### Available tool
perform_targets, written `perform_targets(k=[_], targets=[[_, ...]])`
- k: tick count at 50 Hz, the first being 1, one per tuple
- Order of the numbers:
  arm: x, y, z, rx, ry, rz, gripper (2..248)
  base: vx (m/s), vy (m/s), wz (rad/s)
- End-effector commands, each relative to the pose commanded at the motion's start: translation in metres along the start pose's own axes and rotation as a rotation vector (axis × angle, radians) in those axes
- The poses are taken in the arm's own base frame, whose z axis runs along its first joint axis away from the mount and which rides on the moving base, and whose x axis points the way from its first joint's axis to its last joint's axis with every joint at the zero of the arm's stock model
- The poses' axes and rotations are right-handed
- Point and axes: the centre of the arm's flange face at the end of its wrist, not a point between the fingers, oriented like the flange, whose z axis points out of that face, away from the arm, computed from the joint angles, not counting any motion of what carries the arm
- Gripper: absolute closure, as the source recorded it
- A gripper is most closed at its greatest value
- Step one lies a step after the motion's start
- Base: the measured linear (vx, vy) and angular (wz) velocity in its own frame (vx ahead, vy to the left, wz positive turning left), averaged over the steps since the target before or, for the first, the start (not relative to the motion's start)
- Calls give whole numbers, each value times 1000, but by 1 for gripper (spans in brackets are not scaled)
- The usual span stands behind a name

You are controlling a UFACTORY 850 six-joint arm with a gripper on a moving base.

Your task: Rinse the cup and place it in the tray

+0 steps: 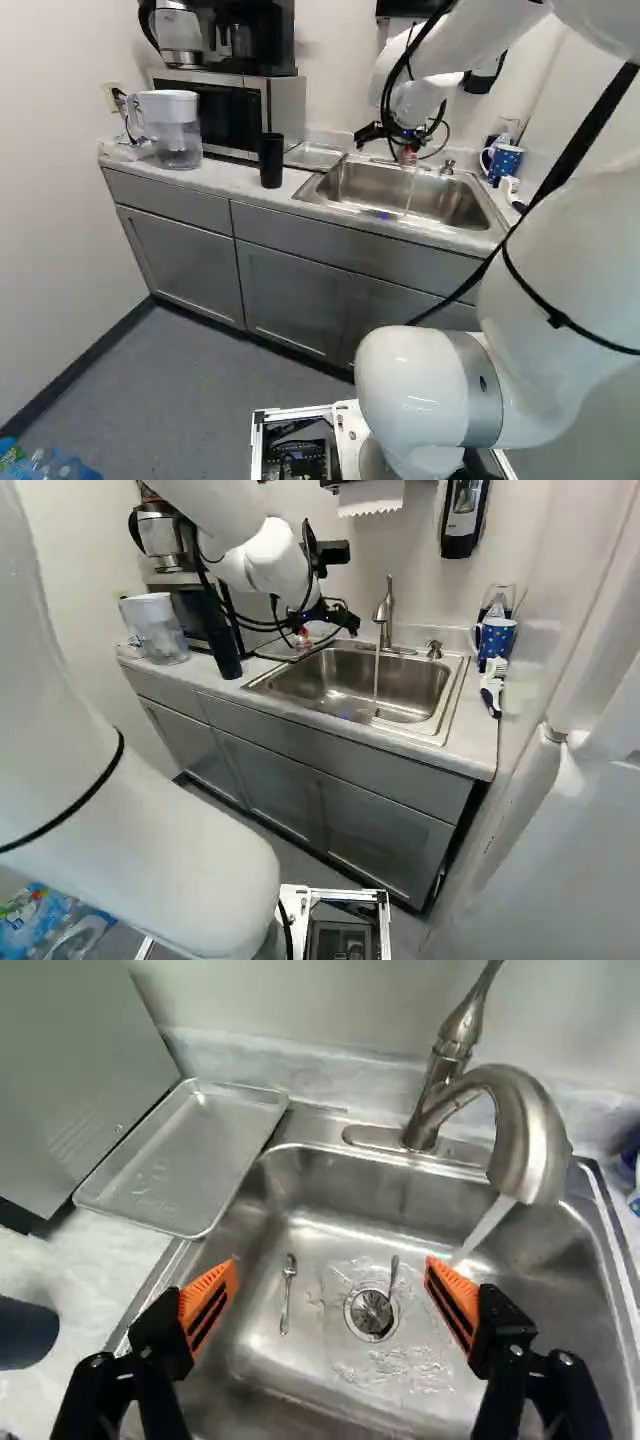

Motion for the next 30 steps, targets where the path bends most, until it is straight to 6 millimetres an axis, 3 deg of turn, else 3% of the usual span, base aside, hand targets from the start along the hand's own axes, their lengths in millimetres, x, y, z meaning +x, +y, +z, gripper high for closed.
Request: perform_targets(k=[30], targets=[[-29, 42, -22, -73, -87, 75, 3, 0, 0, 0]])
